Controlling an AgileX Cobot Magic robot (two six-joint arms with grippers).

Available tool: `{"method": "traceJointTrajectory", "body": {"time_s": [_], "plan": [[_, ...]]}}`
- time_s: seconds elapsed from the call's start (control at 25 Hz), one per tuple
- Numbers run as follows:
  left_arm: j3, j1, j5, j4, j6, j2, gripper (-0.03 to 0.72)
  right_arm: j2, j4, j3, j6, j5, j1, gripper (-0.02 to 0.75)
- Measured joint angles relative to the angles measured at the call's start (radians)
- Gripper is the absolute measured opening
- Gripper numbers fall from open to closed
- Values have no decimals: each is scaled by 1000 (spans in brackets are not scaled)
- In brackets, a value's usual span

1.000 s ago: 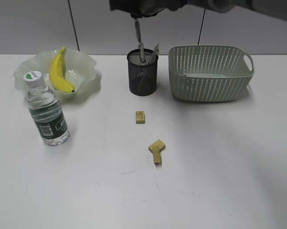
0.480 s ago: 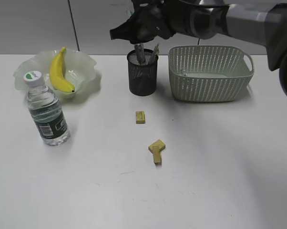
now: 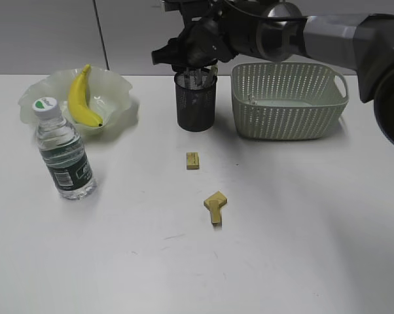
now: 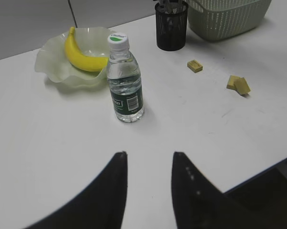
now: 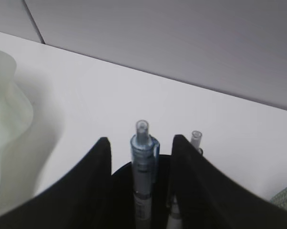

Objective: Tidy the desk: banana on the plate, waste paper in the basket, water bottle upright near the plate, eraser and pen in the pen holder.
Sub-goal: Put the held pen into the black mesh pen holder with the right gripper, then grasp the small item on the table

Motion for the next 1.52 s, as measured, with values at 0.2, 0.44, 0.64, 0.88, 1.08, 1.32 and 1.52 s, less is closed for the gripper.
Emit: {"method": "traceJointTrajectory", "body": {"time_s": [0.2,0.44,0.64,0.88,1.08,1.32,1.52], "plan": [[0,0,0,0,0,0,238,-19,32,0,0,68,0,427],[0,0,0,0,0,0,238,-125,90,0,0,316,0,433],[0,0,0,0,0,0,238,-223,221,0,-179,499,0,392],[0,0,0,0,0,0,238,-317,262,0,-282,771,0,368],[0,0,0,0,0,0,238,-383,280,31,-380,839,0,364],[0,0,0,0,0,0,238,-571,325,236,-427,841,2,363],[0,0,0,0,0,0,238,-804,329,525,-438,842,2,363]]}}
